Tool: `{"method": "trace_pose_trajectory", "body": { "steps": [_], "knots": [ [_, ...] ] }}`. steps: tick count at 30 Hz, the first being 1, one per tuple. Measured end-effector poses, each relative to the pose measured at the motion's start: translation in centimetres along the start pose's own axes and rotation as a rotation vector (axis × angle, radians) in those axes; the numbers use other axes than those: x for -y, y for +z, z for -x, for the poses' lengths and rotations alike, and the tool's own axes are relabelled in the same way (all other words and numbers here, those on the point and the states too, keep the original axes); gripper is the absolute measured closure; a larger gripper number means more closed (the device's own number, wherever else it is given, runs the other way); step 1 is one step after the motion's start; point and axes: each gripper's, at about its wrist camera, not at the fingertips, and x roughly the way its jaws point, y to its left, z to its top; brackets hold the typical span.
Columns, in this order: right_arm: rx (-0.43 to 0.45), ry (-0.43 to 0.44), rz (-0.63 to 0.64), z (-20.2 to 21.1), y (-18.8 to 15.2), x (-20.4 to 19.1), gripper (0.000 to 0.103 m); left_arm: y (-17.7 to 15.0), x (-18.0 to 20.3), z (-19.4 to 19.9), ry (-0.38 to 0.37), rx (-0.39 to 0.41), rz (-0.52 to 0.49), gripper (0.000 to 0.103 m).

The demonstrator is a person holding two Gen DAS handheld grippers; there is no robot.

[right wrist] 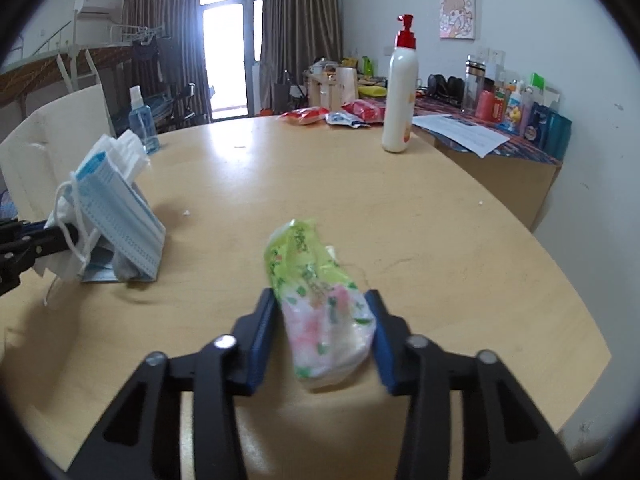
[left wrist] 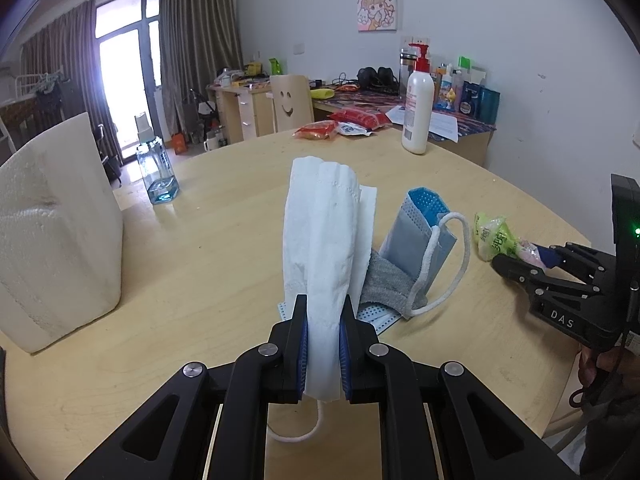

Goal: Organize soft objects
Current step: 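Close the left tool on the white face mask while the right tool grasps the green snack bag, then lift and carry the white mask and snack bag over the white foam box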

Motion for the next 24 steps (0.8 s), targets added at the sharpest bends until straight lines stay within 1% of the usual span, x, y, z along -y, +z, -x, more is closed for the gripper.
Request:
{"method": "trace_pose_trajectory", "body": {
  "steps": [1, 3, 7, 13, 23, 24],
  "knots": [
    [0.002, 0.001, -0.001, 0.0, 0.0, 0.0, 0.069, 0.0, 0.0, 0.1, -0.004, 0.003, 0.001, 0.089],
    [0.005, 0.022, -0.019, 0.1, 0.0, 0.3, 0.071, 0.0, 0.0, 0.1, -0.004, 0.003, 0.001, 0.089],
    [0.012, 0.042, -0.023, 0.2, -0.1, 0.2, 0.071, 0.0, 0.1, 0.6, -0.006, 0.022, -0.001, 0.090],
    [0.049, 0.058, -0.031, 1.3, 0.3, 0.0, 0.071, 0.1, -0.2, 1.7, -0.004, 0.048, 0.008, 0.090],
    [0.122, 0.075, -0.041, 3.8, 1.5, -0.4, 0.071, 0.9, -0.8, 5.3, 0.024, 0.138, 0.015, 0.090],
    [0.132, 0.080, -0.042, 4.2, 1.6, -0.4, 0.071, 1.0, -0.9, 5.6, 0.032, 0.148, 0.019, 0.094]
  ]
}}
